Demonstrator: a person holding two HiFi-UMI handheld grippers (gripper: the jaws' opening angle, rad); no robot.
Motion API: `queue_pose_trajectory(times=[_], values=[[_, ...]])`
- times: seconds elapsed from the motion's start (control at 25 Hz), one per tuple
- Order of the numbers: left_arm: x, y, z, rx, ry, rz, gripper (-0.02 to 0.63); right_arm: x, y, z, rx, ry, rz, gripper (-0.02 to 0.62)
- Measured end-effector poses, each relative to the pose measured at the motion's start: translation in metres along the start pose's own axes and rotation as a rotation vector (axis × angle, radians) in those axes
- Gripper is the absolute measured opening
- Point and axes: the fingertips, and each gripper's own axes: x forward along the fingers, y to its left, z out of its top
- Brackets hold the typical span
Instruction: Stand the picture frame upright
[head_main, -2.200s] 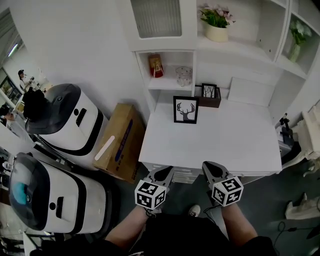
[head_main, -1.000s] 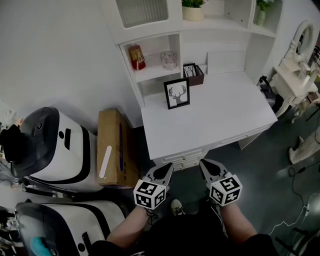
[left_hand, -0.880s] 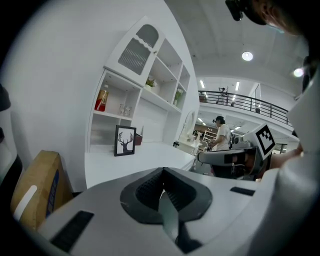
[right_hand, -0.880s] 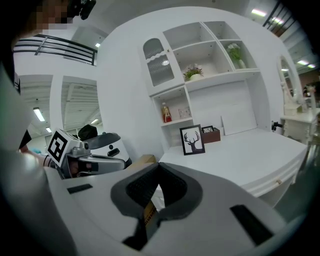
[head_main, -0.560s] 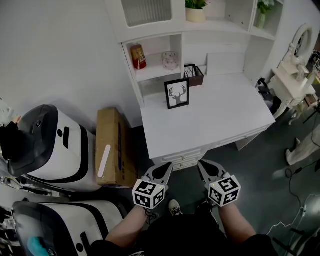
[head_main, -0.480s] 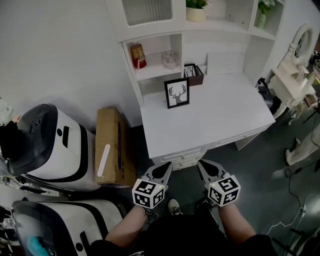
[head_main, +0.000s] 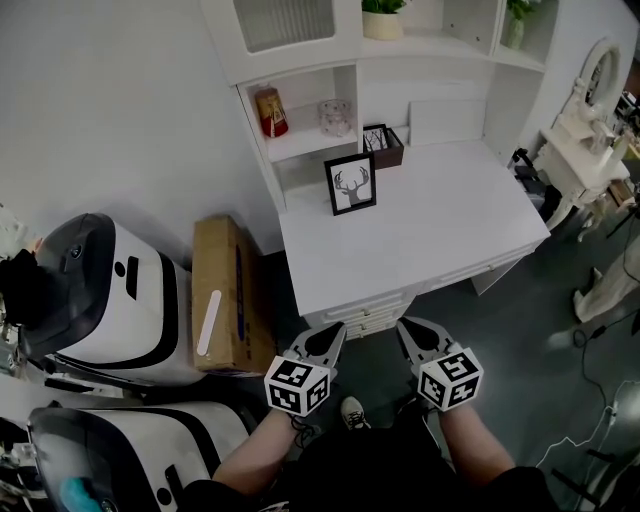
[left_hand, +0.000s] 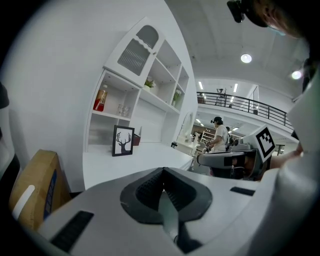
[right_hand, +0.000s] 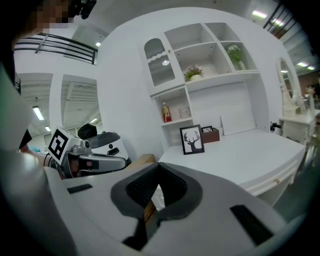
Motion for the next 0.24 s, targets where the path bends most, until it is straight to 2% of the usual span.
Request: queue_pose_trajectory(times=[0.24], values=[[0.0008, -0.0049, 0.0017, 0.009, -0.002, -0.008, 0.006, -0.0045, -0.0026, 0.0008, 0.0, -0.004, -0.01, 0.003]])
